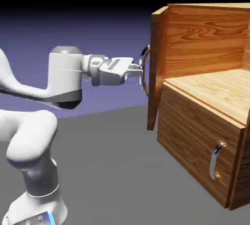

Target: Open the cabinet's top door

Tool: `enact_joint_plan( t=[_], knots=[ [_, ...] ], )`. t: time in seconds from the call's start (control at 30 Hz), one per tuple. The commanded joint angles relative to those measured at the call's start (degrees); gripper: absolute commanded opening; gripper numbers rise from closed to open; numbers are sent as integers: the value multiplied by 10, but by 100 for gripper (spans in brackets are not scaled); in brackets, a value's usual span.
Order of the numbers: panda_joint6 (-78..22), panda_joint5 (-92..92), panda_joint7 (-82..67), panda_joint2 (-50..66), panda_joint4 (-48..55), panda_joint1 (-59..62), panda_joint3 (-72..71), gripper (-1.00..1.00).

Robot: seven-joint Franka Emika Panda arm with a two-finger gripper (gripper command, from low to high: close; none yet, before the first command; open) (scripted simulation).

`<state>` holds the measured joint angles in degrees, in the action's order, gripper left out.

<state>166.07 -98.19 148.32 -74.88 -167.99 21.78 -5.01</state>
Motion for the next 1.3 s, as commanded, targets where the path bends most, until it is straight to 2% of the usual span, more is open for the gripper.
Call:
enact_joint_plan(
  t=[0.0,0.23,0.43,0.63,0.9,1.27],
  knots=[
    [-7,26,-21,-11,-7,-3,-4,-100],
    [-110,200,-153,-94,-53,-71,-51,-100],
    [-255,344,-219,-155,-67,-161,-145,-100],
    [-401,466,-239,-169,-41,-227,-268,-100],
    [-591,606,-238,-130,63,-229,-434,-100],
    [-817,721,-246,-79,291,-85,-586,-100]
  ],
)
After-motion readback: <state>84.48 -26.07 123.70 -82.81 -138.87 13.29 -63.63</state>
